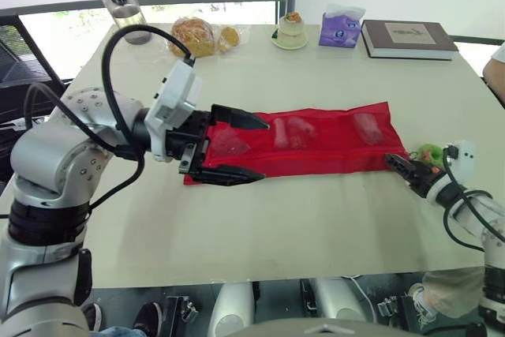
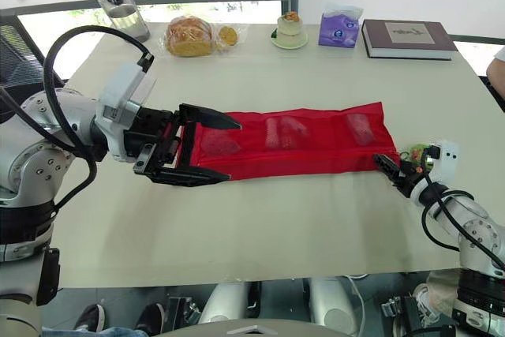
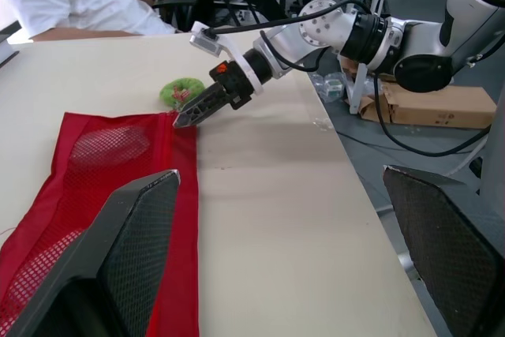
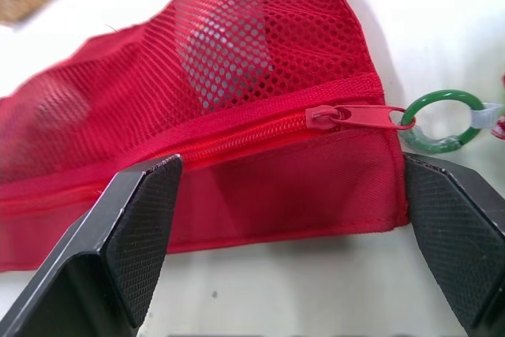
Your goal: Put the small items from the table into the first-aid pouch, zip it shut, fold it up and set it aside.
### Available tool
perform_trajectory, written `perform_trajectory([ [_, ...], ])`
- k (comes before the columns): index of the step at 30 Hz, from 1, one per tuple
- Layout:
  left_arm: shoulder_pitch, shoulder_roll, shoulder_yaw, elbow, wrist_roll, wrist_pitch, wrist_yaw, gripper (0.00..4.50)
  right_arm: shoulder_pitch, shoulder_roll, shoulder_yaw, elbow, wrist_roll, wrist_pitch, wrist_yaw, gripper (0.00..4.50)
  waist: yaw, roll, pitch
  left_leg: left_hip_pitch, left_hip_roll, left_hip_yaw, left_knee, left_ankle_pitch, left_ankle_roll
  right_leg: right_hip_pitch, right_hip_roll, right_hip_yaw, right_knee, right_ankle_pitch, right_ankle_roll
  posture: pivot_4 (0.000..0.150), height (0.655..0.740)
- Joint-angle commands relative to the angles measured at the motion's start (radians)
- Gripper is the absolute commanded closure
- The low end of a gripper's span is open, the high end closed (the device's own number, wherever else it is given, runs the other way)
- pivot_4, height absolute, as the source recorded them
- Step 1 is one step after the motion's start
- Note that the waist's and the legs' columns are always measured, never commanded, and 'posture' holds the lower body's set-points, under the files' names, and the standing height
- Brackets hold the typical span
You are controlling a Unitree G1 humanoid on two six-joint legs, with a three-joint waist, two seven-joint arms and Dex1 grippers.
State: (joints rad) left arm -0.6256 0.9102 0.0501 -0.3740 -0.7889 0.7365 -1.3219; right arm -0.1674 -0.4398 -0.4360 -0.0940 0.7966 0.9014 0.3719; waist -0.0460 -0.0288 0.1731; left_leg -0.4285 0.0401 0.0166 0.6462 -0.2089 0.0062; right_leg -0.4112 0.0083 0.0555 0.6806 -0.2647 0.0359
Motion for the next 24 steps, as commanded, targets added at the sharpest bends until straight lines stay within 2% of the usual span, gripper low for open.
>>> perform_trajectory([
  [1,-0.019,0.004,0.014,-0.022,-0.017,-0.003,0.011,0.11,-0.019,0.046,0.005,0.070,0.044,0.018,0.027,0.00,-0.002,-0.001,0.000,0.001,0.001,0.000,0.000,0.000,0.000,0.000,0.001,0.000,0.001,0.000,0.000,0.150,0.7400],
  [2,-0.019,0.005,0.015,-0.023,-0.017,-0.002,0.014,0.11,-0.026,0.053,-0.004,0.084,0.051,0.019,0.033,0.00,-0.003,0.000,0.000,0.001,0.001,0.000,0.001,0.000,0.000,0.000,0.002,0.001,0.001,0.001,-0.001,0.150,0.7400],
  [6,-0.022,0.009,0.014,-0.017,-0.010,-0.005,0.023,0.00,-0.035,0.058,-0.011,0.111,0.051,0.012,0.052,1.22,-0.003,0.000,0.000,0.001,0.006,0.001,0.003,0.000,0.000,0.000,0.008,0.003,0.001,0.004,-0.003,0.150,0.7400],
  [8,-0.025,0.008,0.015,-0.011,-0.011,-0.004,0.026,0.00,-0.034,0.057,-0.008,0.110,0.049,0.010,0.057,2.39,-0.003,0.000,0.000,0.002,0.007,0.001,0.003,0.000,0.000,0.000,0.009,0.004,0.001,0.004,-0.003,0.150,0.7400],
  [11,-0.035,0.003,0.017,-0.002,-0.015,-0.001,0.033,0.00,-0.028,0.059,-0.013,0.101,0.052,0.006,0.060,3.82,-0.003,0.000,0.000,0.002,0.008,0.001,0.002,0.000,0.000,0.000,0.010,0.004,0.001,0.004,-0.003,0.150,0.7400],
  [12,-0.037,0.000,0.014,0.000,-0.012,-0.003,0.034,0.00,-0.024,0.060,-0.018,0.093,0.056,0.004,0.060,3.95,-0.002,0.000,0.000,0.001,0.008,0.001,0.002,0.000,0.000,0.000,0.010,0.004,0.000,0.004,-0.003,0.150,0.7400],
  [13,-0.038,-0.001,0.011,0.001,-0.011,-0.004,0.035,0.00,-0.021,0.061,-0.022,0.088,0.059,0.003,0.059,4.34,-0.001,0.000,0.000,0.002,0.008,0.002,0.003,0.000,0.000,0.000,0.009,0.005,0.000,0.005,-0.003,0.150,0.7400],
  [20,-0.062,-0.015,-0.003,0.048,0.025,-0.036,0.044,0.00,0.043,0.038,-0.095,0.021,0.103,0.003,0.053,4.34,0.008,0.000,0.000,0.001,0.006,0.003,0.003,0.000,0.000,0.000,0.009,0.008,0.000,0.004,-0.003,0.150,0.7400],
  [24,-0.066,-0.014,-0.007,0.063,0.032,-0.047,0.033,0.00,0.089,-0.018,-0.174,-0.013,0.147,0.010,0.049,4.34,0.014,0.001,0.000,-0.001,0.005,0.002,0.003,0.000,0.000,0.000,0.009,0.008,-0.001,0.004,-0.003,0.150,0.7400],
])
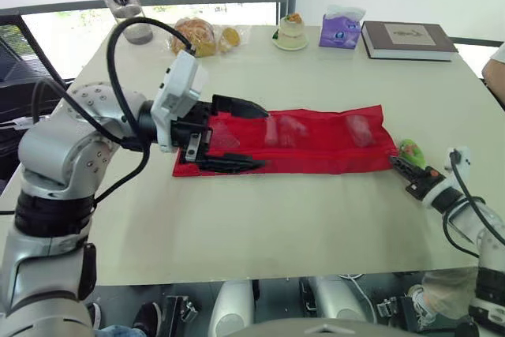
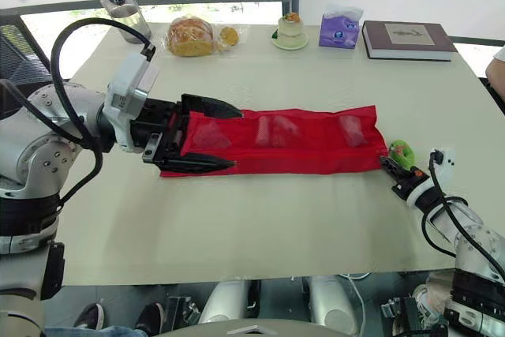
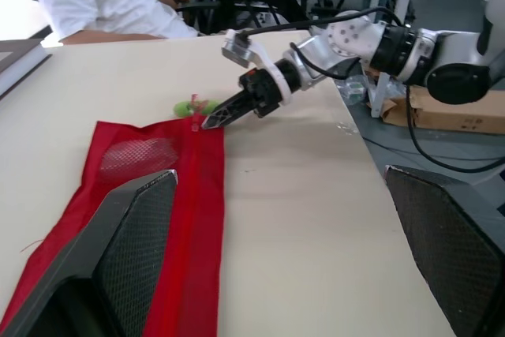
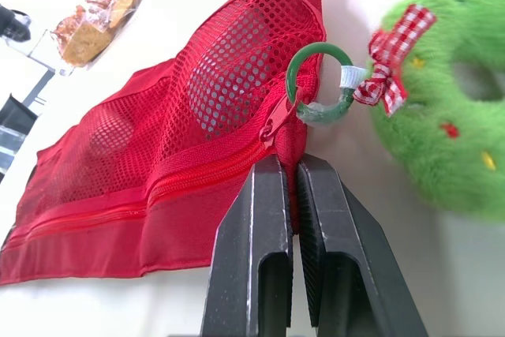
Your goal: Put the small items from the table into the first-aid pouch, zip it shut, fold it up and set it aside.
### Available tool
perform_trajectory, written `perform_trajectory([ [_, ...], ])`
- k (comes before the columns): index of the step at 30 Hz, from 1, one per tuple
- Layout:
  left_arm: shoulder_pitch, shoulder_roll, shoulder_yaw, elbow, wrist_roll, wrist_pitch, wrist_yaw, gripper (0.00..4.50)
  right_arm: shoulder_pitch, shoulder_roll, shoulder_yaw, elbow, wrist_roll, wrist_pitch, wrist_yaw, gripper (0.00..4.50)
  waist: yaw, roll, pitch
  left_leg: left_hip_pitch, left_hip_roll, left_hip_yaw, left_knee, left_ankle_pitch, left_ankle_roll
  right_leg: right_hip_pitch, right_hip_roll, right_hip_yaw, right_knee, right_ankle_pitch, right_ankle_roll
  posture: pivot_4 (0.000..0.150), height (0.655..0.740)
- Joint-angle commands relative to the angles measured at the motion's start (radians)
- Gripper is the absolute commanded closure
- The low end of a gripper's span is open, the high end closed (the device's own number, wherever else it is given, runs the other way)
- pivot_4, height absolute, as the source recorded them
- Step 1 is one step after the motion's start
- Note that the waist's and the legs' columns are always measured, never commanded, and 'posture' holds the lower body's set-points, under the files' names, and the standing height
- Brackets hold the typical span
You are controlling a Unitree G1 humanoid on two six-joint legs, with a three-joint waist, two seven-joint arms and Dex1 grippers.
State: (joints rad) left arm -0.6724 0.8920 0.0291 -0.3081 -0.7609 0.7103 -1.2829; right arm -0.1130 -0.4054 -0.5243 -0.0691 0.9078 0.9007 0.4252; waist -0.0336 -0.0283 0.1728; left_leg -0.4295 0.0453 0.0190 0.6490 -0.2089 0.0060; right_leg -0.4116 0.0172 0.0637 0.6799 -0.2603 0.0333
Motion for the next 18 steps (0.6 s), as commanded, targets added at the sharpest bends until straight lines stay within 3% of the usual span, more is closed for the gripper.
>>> perform_trajectory([
  [1,-0.019,0.004,0.014,-0.003,0.005,-0.022,-0.007,0.00,0.044,-0.066,-0.100,-0.044,0.047,0.012,-0.005,4.34,0.003,0.001,0.001,-0.001,-0.001,0.000,0.000,0.000,0.000,0.000,-0.001,0.000,0.000,0.000,0.000,0.150,0.7400],
  [8,-0.026,-0.001,0.011,0.036,0.029,-0.050,-0.029,0.00,0.114,-0.269,-0.283,-0.111,0.160,-0.005,0.160,4.34,0.010,0.008,0.003,-0.001,-0.005,0.000,0.001,0.000,0.001,0.000,-0.002,0.005,0.000,-0.001,0.002,0.150,0.7400],
  [12,-0.026,0.008,0.016,0.056,0.042,-0.067,-0.049,0.00,0.093,-0.374,-0.278,-0.203,0.258,0.056,0.199,4.34,-0.003,0.008,0.002,0.000,-0.003,-0.001,0.001,0.000,0.001,0.000,0.001,0.005,0.000,-0.001,0.002,0.150,0.7400],
  [18,-0.032,-0.003,0.011,0.064,0.054,-0.084,-0.057,0.00,-0.023,-0.429,0.006,-0.391,0.255,0.103,0.183,4.34,-0.012,0.008,0.002,0.001,-0.002,0.000,0.001,0.000,0.001,0.000,0.002,0.005,0.001,-0.001,0.002,0.150,0.7400],
])
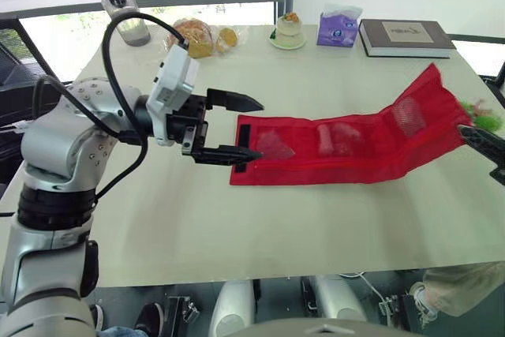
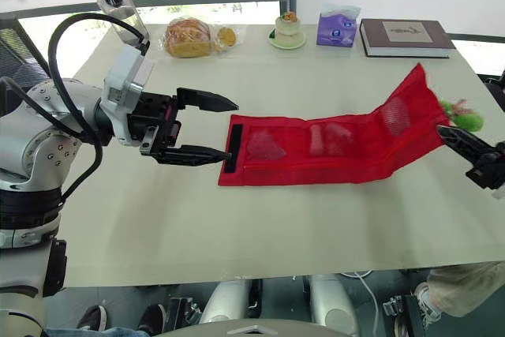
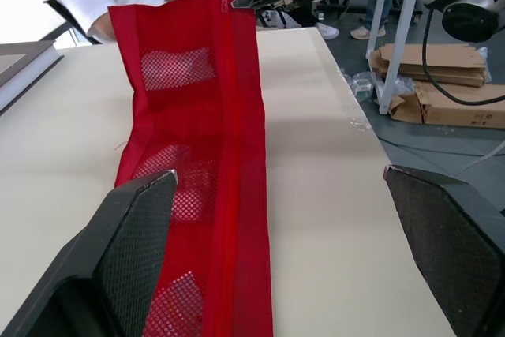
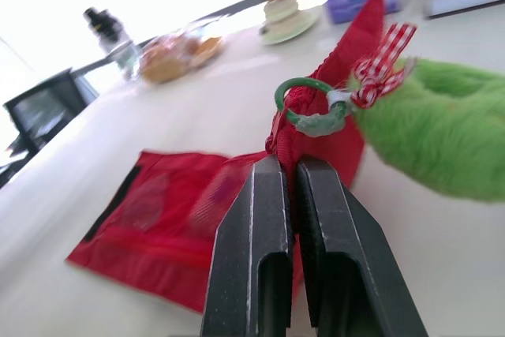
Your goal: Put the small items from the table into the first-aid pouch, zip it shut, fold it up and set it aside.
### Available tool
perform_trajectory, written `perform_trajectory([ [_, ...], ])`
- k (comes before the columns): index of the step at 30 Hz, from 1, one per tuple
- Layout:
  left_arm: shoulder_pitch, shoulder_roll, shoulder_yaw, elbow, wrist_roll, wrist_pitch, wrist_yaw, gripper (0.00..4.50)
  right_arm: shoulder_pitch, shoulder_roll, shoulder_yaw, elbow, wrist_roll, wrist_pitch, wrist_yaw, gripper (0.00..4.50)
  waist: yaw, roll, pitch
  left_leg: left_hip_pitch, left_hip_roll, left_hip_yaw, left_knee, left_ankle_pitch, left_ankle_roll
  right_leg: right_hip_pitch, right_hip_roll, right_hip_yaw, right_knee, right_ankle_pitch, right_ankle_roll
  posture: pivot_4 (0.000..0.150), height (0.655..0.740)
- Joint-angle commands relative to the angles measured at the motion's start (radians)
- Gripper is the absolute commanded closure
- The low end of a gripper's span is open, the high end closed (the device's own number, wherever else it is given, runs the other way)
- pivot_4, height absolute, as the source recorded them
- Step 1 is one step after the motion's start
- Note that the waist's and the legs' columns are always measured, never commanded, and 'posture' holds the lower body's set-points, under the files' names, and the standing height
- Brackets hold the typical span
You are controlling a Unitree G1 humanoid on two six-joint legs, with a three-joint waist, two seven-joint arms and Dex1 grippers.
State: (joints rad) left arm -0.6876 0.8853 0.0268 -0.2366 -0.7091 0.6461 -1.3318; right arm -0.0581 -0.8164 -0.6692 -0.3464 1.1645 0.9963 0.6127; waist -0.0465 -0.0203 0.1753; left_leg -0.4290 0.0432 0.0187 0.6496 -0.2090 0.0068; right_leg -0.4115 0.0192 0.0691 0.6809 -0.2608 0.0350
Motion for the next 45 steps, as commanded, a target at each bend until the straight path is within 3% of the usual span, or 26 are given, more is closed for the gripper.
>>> perform_trajectory([
  [1,-0.015,0.003,0.013,-0.010,0.002,-0.020,-0.007,0.00,-0.124,-0.015,0.247,-0.135,-0.051,0.004,-0.016,4.34,0.002,0.000,0.000,-0.001,0.000,0.000,0.000,0.000,0.000,0.000,0.000,0.000,0.000,0.000,0.000,0.150,0.7400],
  [5,0.003,0.008,0.020,-0.017,0.005,-0.024,-0.004,0.00,-0.251,-0.035,0.606,-0.197,-0.293,-0.061,0.040,4.34,0.006,0.000,0.000,-0.001,0.000,0.000,0.001,0.000,0.000,0.000,-0.001,-0.001,-0.001,0.000,0.000,0.150,0.7400],
  [8,0.020,0.013,0.026,-0.030,0.005,-0.025,0.003,0.00,-0.333,-0.016,0.789,-0.167,-0.451,-0.110,0.045,4.34,0.012,0.000,0.000,-0.003,-0.001,-0.001,0.001,0.000,0.000,-0.001,-0.002,-0.002,-0.001,0.000,0.000,0.150,0.7400],
  [14,0.062,0.034,0.058,-0.071,-0.014,-0.003,0.034,0.00,-0.403,0.003,0.955,-0.108,-0.650,-0.132,0.039,4.34,0.011,-0.001,0.000,-0.004,-0.002,-0.001,0.001,0.000,0.000,-0.003,-0.003,-0.001,-0.002,0.000,0.000,0.150,0.7400],
  [17,0.078,0.036,0.070,-0.082,-0.017,-0.001,0.052,0.00,-0.405,0.016,0.937,-0.113,-0.653,-0.128,0.063,4.34,0.011,-0.001,0.000,-0.004,-0.002,-0.001,0.001,0.000,0.000,-0.003,-0.003,-0.002,-0.001,0.000,0.000,0.150,0.7400],
  [20,0.086,0.034,0.077,-0.091,-0.022,0.002,0.061,0.00,-0.409,0.018,0.921,-0.127,-0.649,-0.127,0.091,3.63,0.011,-0.001,0.000,-0.004,-0.002,-0.001,0.001,0.000,0.000,-0.002,-0.003,-0.002,-0.001,0.000,0.000,0.150,0.7400],
  [22,0.086,0.028,0.077,-0.092,-0.021,0.001,0.070,0.00,-0.419,0.029,0.889,-0.127,-0.639,-0.122,0.086,2.70,0.011,-0.001,0.000,-0.003,-0.002,-0.001,0.002,0.000,0.000,-0.002,-0.003,-0.002,0.000,0.000,0.000,0.150,0.7400],
  [24,0.089,0.024,0.081,-0.092,-0.022,0.003,0.082,0.00,-0.418,0.024,0.854,-0.141,-0.621,-0.110,0.094,2.23,0.011,-0.001,0.000,-0.003,-0.002,-0.001,0.002,0.000,0.000,-0.002,-0.003,-0.002,0.000,0.000,0.000,0.150,0.7400],
  [26,0.095,0.024,0.087,-0.093,-0.025,0.008,0.095,0.00,-0.400,0.013,0.810,-0.171,-0.587,-0.090,0.112,1.13,0.011,-0.001,0.000,-0.003,-0.002,-0.001,0.002,0.000,0.000,-0.002,-0.003,-0.002,0.000,0.000,0.000,0.150,0.7400],
  [29,0.130,0.041,0.110,-0.090,-0.023,0.022,0.117,0.00,-0.309,-0.035,0.705,-0.244,-0.537,-0.089,0.148,0.04,0.015,-0.001,0.000,-0.004,-0.001,-0.002,0.001,0.000,0.000,-0.002,-0.003,-0.003,0.000,0.000,0.000,0.150,0.7400],
  [33,0.189,0.038,0.174,-0.048,-0.052,0.097,0.194,0.00,-0.153,-0.110,0.530,-0.252,-0.531,-0.172,0.226,0.04,0.015,-0.001,0.000,-0.004,-0.001,-0.002,0.000,0.000,0.000,-0.002,-0.004,-0.003,-0.001,0.000,0.000,0.150,0.7400],
  [37,0.256,0.004,0.220,0.003,-0.081,0.180,0.285,0.00,-0.046,-0.028,0.344,-0.224,-0.471,-0.348,0.308,0.04,0.011,-0.002,0.000,-0.002,-0.001,-0.002,0.001,0.000,0.000,0.000,-0.003,-0.003,-0.001,0.000,0.001,0.150,0.7400],
  [45,0.320,-0.201,0.308,0.099,-0.201,0.360,0.544,0.00,-0.092,-0.039,0.296,-0.161,-0.407,-0.420,0.402,0.04,0.009,-0.002,0.000,-0.001,0.002,-0.001,0.003,0.000,0.000,0.000,-0.003,-0.003,0.001,0.001,0.002,0.150,0.7400],
])
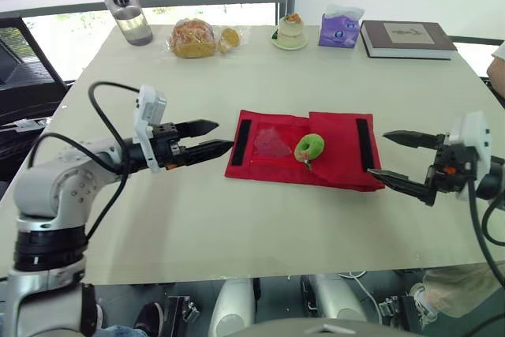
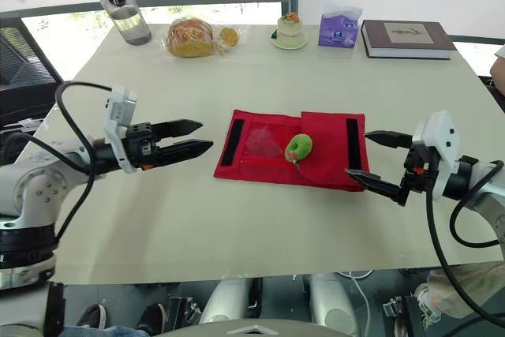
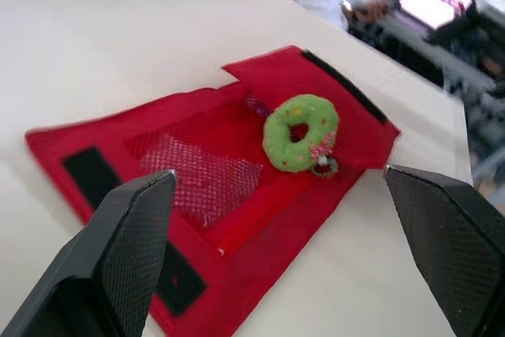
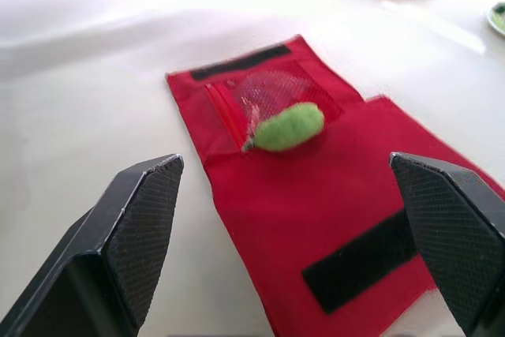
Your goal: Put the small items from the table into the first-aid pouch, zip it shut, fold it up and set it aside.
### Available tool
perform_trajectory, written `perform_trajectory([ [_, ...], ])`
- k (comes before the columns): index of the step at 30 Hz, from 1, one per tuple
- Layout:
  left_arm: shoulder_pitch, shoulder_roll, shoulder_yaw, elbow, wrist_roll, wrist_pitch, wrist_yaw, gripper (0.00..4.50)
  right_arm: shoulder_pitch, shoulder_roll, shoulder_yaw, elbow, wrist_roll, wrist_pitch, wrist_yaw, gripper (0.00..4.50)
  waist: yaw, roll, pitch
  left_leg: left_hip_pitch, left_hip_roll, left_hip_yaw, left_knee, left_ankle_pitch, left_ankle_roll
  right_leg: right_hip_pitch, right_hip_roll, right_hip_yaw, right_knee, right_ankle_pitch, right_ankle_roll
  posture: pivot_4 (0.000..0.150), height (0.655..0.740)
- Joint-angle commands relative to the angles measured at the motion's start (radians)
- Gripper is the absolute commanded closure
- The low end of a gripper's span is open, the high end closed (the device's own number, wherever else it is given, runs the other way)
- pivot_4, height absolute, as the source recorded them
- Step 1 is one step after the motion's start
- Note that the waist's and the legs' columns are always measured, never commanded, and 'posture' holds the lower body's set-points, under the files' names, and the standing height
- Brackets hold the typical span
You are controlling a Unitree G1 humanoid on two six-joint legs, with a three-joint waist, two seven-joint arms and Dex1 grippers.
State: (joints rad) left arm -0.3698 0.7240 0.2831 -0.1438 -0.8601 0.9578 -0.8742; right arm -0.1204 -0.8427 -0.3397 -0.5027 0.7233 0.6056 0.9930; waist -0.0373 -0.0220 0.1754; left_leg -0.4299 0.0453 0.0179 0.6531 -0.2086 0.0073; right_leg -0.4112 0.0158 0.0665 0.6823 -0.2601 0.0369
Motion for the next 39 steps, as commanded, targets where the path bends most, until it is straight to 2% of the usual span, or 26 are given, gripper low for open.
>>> perform_trajectory([
  [1,0.005,-0.059,0.062,0.016,-0.059,0.066,0.119,0.00,-0.042,-0.019,-0.033,-0.001,0.041,-0.022,0.020,0.04,0.001,0.000,0.000,-0.001,0.000,0.000,0.000,0.000,0.000,0.000,0.000,0.000,0.000,0.000,0.000,0.150,0.7400],
  [5,0.011,-0.129,0.127,0.055,-0.128,0.166,0.255,0.00,-0.123,-0.028,-0.038,0.025,0.097,-0.008,0.025,0.04,0.000,0.000,0.000,-0.001,0.000,-0.001,0.000,0.000,0.000,0.000,0.000,0.000,0.000,0.001,-0.001,0.150,0.7400],
  [7,-0.027,-0.170,0.173,0.153,-0.139,0.248,0.383,0.00,-0.179,-0.059,-0.015,0.055,0.128,0.050,0.026,0.04,0.000,0.000,0.000,-0.001,0.000,-0.001,0.000,0.000,0.000,0.000,0.000,0.000,0.000,0.001,-0.001,0.150,0.7400],
  [11,-0.046,-0.233,0.170,0.180,-0.164,0.346,0.477,0.00,-0.252,-0.097,0.020,0.061,0.178,0.116,0.035,0.04,0.003,-0.001,0.000,0.000,-0.004,-0.001,0.000,0.000,0.000,0.000,0.000,0.000,0.000,0.001,-0.001,0.150,0.7400],
  [17,-0.060,-0.322,0.142,0.187,-0.169,0.432,0.551,0.00,-0.298,-0.105,0.048,0.040,0.205,0.138,0.028,0.04,0.019,-0.002,-0.001,-0.001,-0.005,-0.001,0.000,0.000,0.000,0.000,-0.002,0.000,0.000,0.003,-0.004,0.150,0.7400],
  [28,-0.189,-0.501,0.316,0.368,-0.251,0.506,0.719,0.00,-0.292,-0.102,0.074,0.045,0.146,0.101,0.028,0.04,0.033,-0.002,-0.002,-0.001,-0.007,-0.002,0.001,0.002,0.002,0.001,-0.005,0.000,0.000,0.004,-0.001,0.150,0.7400],
  [32,-0.215,-0.523,0.366,0.409,-0.289,0.524,0.754,0.00,-0.282,-0.100,0.063,0.045,0.142,0.099,0.016,0.04,0.031,-0.002,-0.002,-0.001,-0.008,-0.002,0.001,0.002,0.003,0.001,-0.006,-0.001,0.000,0.004,-0.001,0.150,0.7400],
  [39,-0.241,-0.518,0.351,0.424,-0.315,0.575,0.734,0.00,-0.270,-0.091,0.062,0.030,0.143,0.089,-0.007,0.04,0.028,-0.002,-0.002,-0.002,-0.008,-0.002,0.000,0.002,0.003,0.001,-0.006,-0.001,-0.001,0.004,-0.001,0.150,0.7400],
])
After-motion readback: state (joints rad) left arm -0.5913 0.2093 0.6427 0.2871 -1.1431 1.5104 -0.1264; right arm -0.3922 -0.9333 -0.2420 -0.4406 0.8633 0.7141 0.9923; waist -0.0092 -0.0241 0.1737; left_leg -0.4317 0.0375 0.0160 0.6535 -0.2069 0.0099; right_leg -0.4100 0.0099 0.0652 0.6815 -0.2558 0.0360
